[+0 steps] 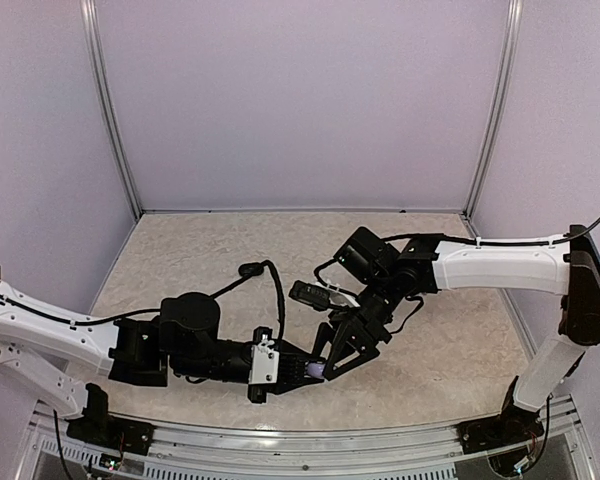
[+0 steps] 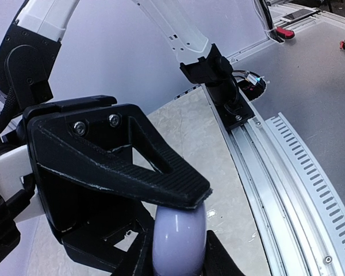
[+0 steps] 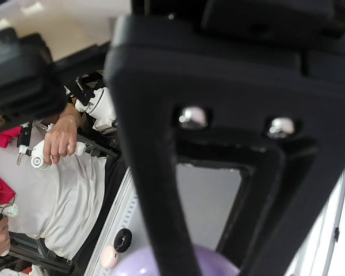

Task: Insert the wireless bluetooth earbuds into the charging case
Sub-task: Pass from the right arm to the left, then pass from the left arm to the right, then pass from the right arm to the left, then open the charging case.

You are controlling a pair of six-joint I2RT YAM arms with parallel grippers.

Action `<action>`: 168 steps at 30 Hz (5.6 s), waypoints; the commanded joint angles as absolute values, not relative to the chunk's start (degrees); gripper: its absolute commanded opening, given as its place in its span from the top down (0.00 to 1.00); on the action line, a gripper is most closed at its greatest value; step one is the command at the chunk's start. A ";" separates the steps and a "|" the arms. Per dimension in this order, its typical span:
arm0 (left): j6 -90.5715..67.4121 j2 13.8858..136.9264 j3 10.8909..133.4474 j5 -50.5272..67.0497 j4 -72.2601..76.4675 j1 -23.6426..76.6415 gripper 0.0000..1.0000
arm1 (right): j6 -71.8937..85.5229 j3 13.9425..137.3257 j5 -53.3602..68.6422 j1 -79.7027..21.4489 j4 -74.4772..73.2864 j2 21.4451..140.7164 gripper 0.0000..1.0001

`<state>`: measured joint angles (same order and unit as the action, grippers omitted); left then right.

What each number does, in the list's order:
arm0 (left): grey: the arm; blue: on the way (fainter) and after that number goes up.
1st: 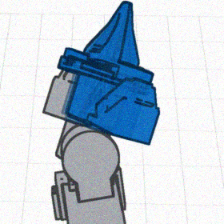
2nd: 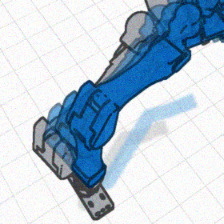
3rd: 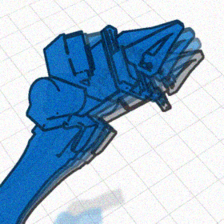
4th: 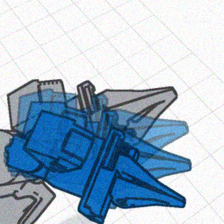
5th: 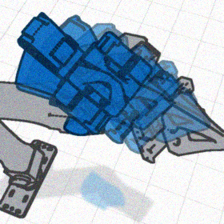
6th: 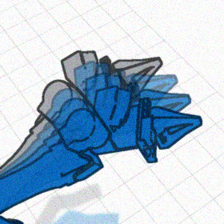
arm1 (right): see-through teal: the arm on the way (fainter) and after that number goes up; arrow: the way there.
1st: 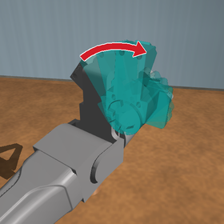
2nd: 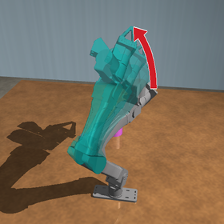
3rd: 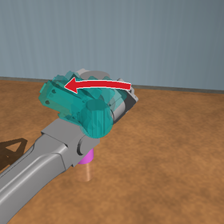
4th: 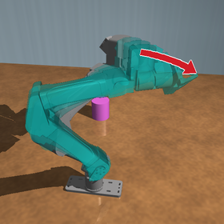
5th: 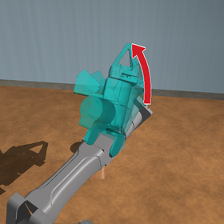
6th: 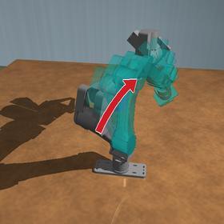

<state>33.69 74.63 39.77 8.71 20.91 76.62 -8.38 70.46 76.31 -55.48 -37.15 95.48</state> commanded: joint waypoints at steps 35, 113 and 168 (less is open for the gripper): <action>13.60 72.66 39.76 17.09 29.22 65.76 0.87 | -14.86 62.31 30.22 -58.86 -19.31 69.85 0.54; 5.94 72.10 36.62 15.50 39.63 65.26 0.74 | -12.49 62.25 26.45 -61.79 -12.42 70.40 0.93; 1.52 69.58 29.76 18.18 48.04 58.75 1.00 | 15.05 49.26 10.36 -33.03 -7.48 65.66 0.01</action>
<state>3.16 71.07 30.76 17.80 44.29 59.72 10.85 50.26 20.05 -34.30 -4.73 63.88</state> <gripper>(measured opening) 0.211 0.994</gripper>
